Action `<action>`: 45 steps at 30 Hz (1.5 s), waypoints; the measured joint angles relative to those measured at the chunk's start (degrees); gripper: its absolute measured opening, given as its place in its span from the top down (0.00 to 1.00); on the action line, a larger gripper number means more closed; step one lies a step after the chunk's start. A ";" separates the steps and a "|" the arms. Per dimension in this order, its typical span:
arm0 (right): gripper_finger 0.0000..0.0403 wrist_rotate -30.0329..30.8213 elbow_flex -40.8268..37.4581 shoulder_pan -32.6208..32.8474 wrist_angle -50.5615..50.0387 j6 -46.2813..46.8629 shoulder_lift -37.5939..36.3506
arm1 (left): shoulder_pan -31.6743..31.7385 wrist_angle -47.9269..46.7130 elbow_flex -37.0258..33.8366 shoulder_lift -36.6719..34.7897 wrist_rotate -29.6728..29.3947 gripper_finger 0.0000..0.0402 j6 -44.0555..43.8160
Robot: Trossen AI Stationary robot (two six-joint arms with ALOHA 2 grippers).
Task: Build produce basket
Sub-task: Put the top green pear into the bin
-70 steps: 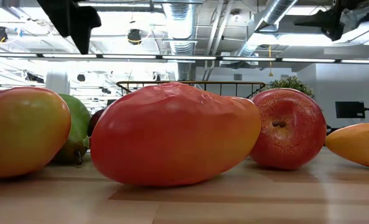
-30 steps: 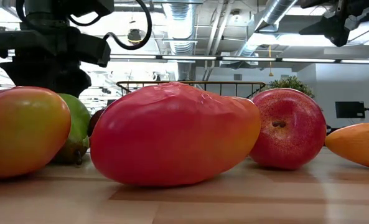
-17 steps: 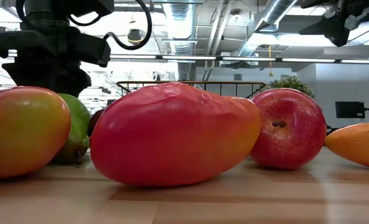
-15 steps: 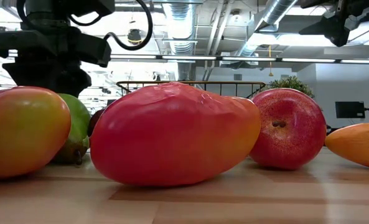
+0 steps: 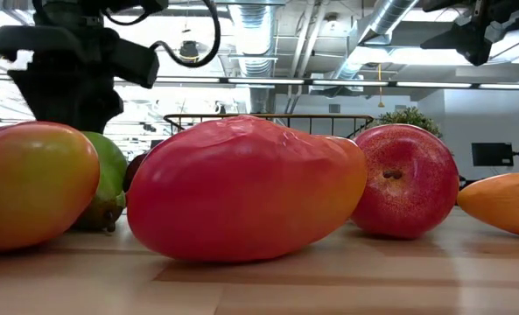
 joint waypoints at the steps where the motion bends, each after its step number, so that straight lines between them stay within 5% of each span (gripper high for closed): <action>1: 0.26 0.00 0.00 0.00 0.00 0.00 0.00 | 0.00 -0.62 0.47 -0.02 0.03 0.20 -0.34; 26: 0.26 0.00 0.00 0.00 -0.15 0.04 -0.01 | 0.37 -21.00 24.42 -0.24 0.81 0.20 -1.67; 45: 0.26 -0.02 0.00 0.00 -0.15 0.16 0.00 | 13.51 -13.95 35.83 -0.31 -16.35 0.20 -4.24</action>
